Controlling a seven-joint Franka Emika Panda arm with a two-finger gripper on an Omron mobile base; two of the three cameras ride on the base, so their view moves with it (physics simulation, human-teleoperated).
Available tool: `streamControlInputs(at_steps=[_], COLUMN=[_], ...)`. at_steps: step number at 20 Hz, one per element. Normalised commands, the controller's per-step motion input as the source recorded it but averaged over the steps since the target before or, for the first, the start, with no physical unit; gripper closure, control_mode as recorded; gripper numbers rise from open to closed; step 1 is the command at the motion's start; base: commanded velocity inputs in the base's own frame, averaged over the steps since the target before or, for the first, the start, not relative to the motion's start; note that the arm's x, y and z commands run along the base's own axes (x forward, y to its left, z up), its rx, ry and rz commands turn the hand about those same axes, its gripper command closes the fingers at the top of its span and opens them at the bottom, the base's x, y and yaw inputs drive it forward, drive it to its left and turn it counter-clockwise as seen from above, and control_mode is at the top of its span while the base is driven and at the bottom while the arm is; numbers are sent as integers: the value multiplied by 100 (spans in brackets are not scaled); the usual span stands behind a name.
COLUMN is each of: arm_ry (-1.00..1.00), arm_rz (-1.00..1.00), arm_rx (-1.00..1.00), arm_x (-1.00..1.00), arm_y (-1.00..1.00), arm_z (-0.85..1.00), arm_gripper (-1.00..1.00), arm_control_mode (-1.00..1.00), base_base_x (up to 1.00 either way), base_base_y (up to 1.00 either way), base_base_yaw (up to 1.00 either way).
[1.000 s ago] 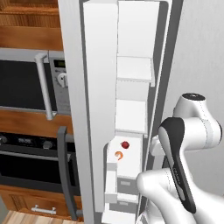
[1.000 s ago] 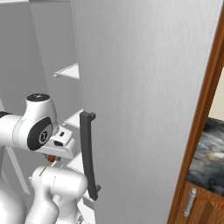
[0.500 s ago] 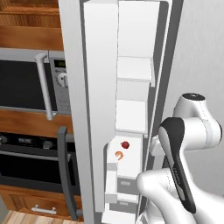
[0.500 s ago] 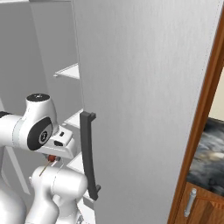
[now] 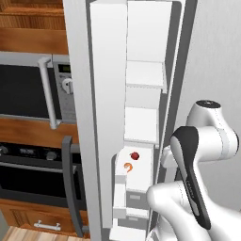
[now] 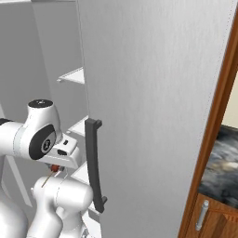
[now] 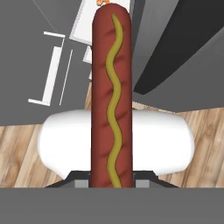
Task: Store the hot dog in the freezer for long-term storage. Close the freezer door after placing the cooked food.
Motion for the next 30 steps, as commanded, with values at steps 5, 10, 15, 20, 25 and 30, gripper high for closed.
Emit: streamControlInputs(at_steps=[5, 10, 15, 20, 25, 30], arm_ry=[0, -6, -31, -29, -15, -9], arm_rz=[0, 5, 2, 0, 0, 0], arm_rx=[0, 0, 0, 0, 0, 1], arm_x=[0, 0, 0, 10, 28, 27], arm_y=[0, 0, 22, 39, 18, 0], arm_z=[0, -1, 0, -2, -23, -58], arm_gripper=[100, 100, 100, 100, 100, 100], arm_control_mode=[100, -100, -100, -100, -100, -100], base_base_x=[0, 0, 0, 0, 0, 0], base_base_y=[0, 0, 0, 0, 0, 0], base_base_yaw=[0, 1, 0, 0, 0, 0])
